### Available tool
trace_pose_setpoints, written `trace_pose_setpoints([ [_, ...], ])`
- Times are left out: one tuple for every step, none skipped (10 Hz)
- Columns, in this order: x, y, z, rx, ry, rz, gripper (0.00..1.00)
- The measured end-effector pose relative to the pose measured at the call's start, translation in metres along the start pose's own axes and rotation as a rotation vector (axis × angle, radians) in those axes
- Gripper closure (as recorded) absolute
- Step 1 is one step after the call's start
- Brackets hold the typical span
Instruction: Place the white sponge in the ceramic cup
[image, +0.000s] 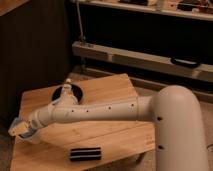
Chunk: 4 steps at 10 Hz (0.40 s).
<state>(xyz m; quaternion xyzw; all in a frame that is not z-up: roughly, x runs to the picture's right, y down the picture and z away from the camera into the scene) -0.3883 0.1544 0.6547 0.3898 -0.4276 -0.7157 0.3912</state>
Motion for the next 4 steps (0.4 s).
trace_pose_setpoints([
  [-0.0005,0.0002,-0.0001,-0.002,0.002,-0.002,0.2],
  [-0.0002,-0.0002,-0.0005,-0.003,0.005,-0.003,0.2],
  [-0.0012,0.0004,-0.0016,0.001,0.014,0.003,0.2],
  [-0.0003,0.0002,-0.0038,0.009,0.029,0.01,0.2],
])
